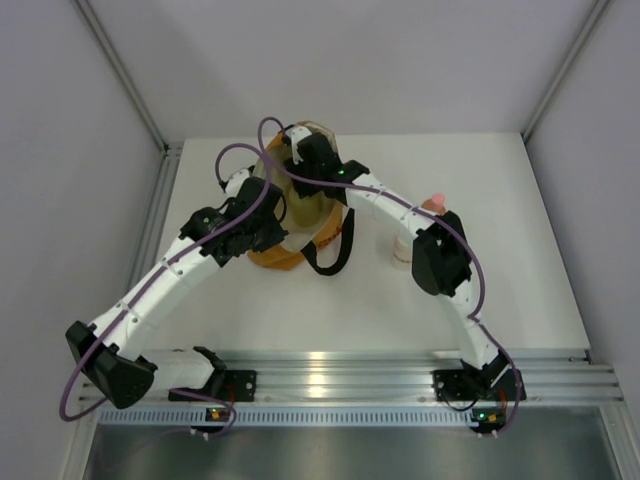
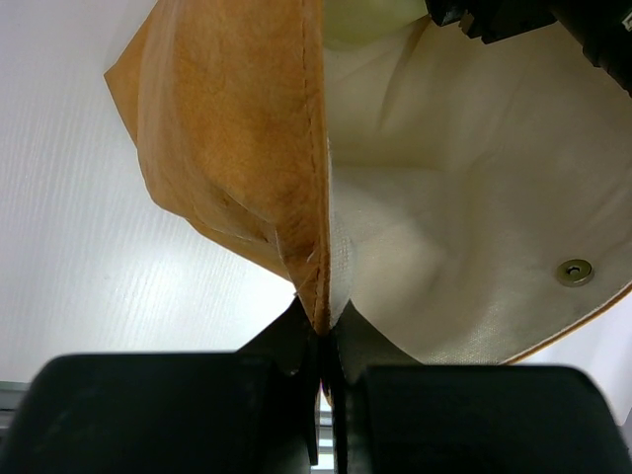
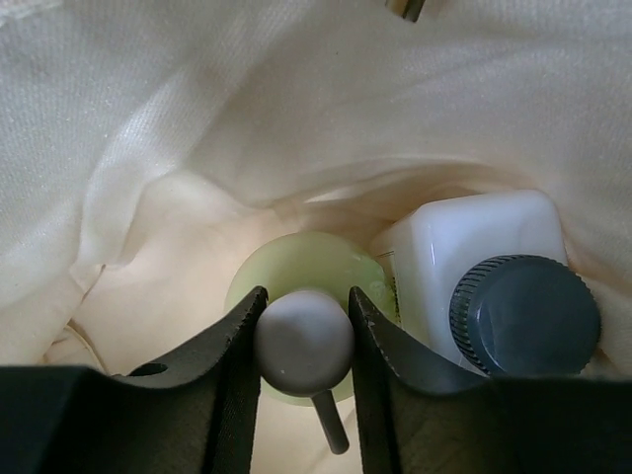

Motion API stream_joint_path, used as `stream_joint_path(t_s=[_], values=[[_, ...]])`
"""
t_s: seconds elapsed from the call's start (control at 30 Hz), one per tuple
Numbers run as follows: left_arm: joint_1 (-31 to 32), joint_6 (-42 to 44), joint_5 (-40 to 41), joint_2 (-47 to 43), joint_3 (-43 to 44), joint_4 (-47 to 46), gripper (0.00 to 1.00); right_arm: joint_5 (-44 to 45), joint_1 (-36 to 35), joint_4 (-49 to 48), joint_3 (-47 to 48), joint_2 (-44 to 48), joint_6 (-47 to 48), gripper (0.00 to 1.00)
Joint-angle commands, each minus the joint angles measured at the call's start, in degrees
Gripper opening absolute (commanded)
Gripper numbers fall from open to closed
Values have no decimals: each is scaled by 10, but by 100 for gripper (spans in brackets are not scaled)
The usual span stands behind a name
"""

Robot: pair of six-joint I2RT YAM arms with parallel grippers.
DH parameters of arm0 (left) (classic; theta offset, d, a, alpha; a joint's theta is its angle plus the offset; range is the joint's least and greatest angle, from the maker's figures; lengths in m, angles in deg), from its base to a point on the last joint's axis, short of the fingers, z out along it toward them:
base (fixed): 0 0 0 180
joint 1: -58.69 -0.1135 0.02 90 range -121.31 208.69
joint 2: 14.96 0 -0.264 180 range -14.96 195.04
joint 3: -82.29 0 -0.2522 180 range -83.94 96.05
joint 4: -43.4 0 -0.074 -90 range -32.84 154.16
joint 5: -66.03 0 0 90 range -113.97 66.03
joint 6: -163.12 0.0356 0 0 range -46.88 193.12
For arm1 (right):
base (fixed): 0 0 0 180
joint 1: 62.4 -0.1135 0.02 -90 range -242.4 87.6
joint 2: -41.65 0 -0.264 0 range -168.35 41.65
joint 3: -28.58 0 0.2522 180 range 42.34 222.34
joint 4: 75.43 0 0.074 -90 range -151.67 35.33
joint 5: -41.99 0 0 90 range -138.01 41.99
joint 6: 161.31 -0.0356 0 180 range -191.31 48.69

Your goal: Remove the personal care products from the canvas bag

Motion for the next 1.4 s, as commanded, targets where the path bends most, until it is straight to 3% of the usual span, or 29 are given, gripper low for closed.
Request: stream_joint_path(t_s=[0.0,0.1,0.13,0.6,1.03,1.37], values=[[-1,6,0,-14,17,-15,0,-18,9,14,2,-12,-15,30],[-1,7,2,-17,15,-15,0,-22,9,8,4,-5,-12,12],[0,7,2,-18,15,-15,0,-25,9,7,5,-2,-12,1],[-1,4,4,-19,17,-15,0,-5,-13,-56,-24,146,1,0],[-2,3,4,-19,16,-15,0,-8,-41,-50,-37,242,25,0],[-2,2,0,-14,13,-15,0,-10,-55,11,18,303,45,0]])
